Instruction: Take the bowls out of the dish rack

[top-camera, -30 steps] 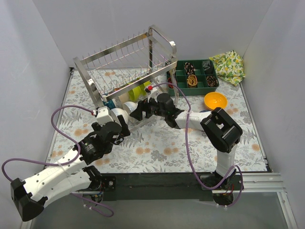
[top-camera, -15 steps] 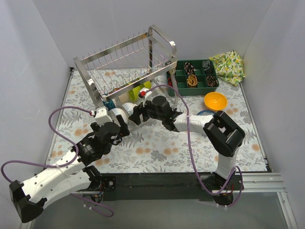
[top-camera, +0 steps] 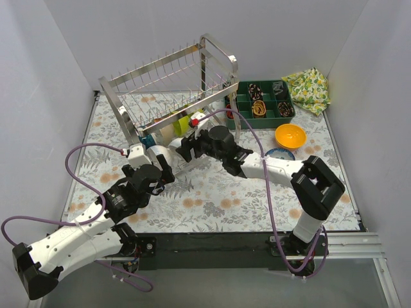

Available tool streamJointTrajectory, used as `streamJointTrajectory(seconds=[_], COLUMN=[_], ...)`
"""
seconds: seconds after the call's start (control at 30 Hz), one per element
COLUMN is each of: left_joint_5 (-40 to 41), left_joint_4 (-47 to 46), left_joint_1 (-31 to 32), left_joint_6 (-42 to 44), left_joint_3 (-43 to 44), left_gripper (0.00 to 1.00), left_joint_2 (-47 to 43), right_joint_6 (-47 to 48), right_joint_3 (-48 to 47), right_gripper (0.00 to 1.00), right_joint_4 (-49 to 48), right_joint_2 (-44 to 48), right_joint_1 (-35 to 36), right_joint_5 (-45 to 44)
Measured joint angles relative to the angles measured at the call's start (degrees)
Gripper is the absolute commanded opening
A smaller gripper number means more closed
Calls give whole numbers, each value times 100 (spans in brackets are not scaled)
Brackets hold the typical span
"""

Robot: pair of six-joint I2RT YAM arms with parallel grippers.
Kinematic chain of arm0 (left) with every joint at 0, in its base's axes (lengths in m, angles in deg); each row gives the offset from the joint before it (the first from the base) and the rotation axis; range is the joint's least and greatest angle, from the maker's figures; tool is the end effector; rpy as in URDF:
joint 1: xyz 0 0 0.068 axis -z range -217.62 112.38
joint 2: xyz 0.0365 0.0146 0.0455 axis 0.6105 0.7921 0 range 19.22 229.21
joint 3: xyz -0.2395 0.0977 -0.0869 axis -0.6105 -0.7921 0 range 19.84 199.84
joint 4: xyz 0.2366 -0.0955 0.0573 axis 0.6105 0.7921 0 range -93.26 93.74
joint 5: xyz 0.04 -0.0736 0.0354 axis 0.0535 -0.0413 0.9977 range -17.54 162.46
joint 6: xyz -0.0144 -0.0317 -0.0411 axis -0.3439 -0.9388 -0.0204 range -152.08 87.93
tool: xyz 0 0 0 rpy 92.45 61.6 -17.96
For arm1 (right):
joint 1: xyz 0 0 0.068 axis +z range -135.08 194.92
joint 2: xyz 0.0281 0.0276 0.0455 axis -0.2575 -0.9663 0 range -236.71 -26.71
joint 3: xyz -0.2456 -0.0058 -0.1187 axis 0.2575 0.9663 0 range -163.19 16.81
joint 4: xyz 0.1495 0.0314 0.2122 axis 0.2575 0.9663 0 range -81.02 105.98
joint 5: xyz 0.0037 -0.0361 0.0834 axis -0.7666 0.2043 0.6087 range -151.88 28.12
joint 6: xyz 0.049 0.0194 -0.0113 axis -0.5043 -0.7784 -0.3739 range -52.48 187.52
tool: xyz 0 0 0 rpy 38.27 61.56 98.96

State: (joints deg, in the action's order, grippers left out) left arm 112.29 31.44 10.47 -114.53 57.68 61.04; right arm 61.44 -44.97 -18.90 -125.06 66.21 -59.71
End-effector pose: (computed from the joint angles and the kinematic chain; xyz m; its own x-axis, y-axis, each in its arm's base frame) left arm 0.1178 -0.0972 0.2691 -0.2902 -0.8164 -0.4993 -0.3826 0.5773 -0.7214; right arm 0.2487 0.3123 0.2604 -0.1790 -0.0540 -0.9824 -0.7887 0.6048 0.1105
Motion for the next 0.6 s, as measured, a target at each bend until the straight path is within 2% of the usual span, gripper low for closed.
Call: streamJointTrajectory(seconds=[0.5,0.6], left_joint_5=[-142,-157], left_joint_4=[-24,-24], left_joint_1=[0,0], left_joint_6=[0,0], left_joint_3=[-98,-98], left_gripper=[95,95], left_joint_2=[-96,-96], right_joint_6=[-269,-455], right_joint_3=[0,0], right_gripper=[2,14], right_joint_4=[79,129], right_joint_2=[133,79], right_joint_1=[-33,-111], right_joint_5=[-492,-520])
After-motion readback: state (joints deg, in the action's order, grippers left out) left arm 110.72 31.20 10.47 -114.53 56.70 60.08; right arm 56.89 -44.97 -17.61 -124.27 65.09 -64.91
